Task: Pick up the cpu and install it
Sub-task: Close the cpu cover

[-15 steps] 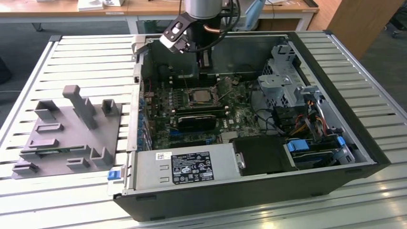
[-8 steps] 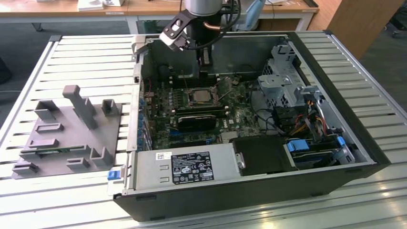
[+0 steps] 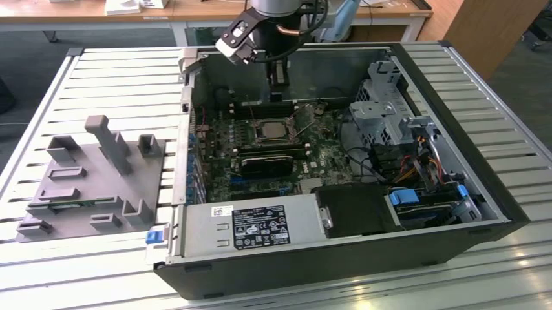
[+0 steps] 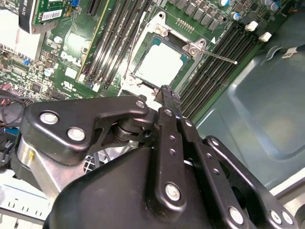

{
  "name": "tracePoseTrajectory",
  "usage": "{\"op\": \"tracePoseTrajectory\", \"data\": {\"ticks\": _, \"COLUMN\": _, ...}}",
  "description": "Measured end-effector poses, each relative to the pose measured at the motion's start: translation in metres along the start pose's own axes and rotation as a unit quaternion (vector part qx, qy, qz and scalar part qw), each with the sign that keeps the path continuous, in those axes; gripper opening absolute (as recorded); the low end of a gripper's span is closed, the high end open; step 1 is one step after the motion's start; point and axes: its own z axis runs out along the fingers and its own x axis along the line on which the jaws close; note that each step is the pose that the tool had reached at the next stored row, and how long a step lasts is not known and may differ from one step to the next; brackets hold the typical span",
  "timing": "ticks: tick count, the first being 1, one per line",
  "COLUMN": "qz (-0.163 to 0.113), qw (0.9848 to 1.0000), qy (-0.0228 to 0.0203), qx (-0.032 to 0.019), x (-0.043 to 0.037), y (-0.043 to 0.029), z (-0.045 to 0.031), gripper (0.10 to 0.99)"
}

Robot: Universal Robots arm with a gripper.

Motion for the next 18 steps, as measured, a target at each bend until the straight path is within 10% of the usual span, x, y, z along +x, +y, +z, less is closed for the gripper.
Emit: {"op": "tracePoseTrajectory", "data": {"ticks": 18, "qz": 0.000, "qw": 1.0000, "qy": -0.0001, "qx": 0.0001, "x": 0.0001, "y": 0.0136, "z": 0.0005, "gripper": 0.106}}
